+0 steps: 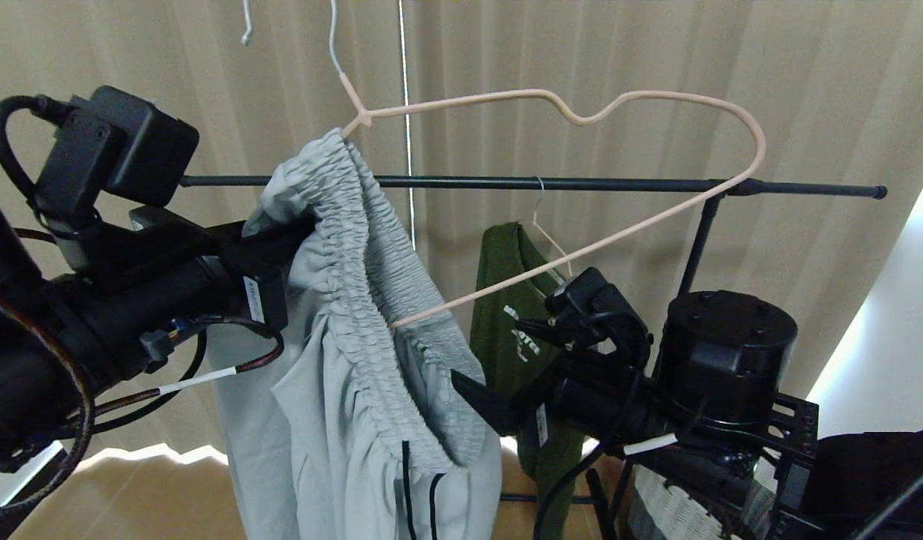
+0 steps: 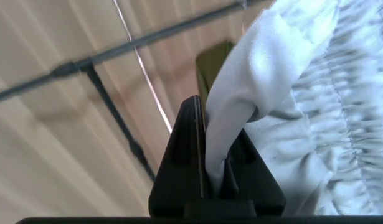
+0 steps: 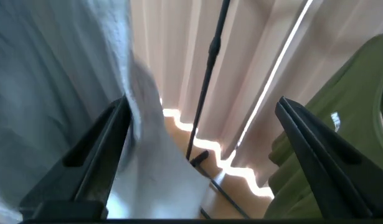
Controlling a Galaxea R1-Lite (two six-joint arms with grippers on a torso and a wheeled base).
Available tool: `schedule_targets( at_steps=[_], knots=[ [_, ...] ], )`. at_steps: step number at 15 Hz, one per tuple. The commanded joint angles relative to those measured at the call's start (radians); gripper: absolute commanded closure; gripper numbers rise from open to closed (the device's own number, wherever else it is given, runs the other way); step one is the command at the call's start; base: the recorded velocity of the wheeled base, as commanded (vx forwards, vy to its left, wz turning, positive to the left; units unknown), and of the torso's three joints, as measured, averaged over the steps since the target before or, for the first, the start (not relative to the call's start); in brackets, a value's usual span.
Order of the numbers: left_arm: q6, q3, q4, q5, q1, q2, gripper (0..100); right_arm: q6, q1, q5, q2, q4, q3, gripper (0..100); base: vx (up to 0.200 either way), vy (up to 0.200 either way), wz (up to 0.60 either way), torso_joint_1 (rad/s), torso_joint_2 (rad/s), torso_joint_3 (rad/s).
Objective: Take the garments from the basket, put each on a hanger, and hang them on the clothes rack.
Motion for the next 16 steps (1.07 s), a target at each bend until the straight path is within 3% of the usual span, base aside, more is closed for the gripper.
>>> schedule_targets(
  at_steps=[1,4,5,11,16],
  knots=[
    [-0.001,0.001,-0.015,0.001,-0.001,0.015,100,0.0,0.003,0.001,0.009,0.0,0.003,0,0.0,0.0,0.0,0.0,0.0,0.0],
    [0.001,-0.001,-0.028,0.001,-0.001,0.017,100,-0.002,0.015,-0.001,0.011,0.0,0.003,0,0.0,0.0,0.0,0.0,0.0,0.0],
    [0.001,-0.001,-0.028,0.001,-0.002,0.017,100,-0.002,0.015,-0.001,0.011,0.0,0.003,100,0.0,0.0,0.0,0.0,0.0,0.0],
    [0.015,0.01,-0.041,0.002,0.004,0.017,100,0.0,-0.006,-0.01,-0.019,0.0,0.02,100,0.0,0.0,0.0,0.0,0.0,0.0],
    [0.196,0.071,-0.081,0.004,0.119,0.017,100,-0.003,-0.184,-0.013,-0.126,0.0,0.066,100,0.0,0.0,0.0,0.0,0.0,0.0]
  ],
)
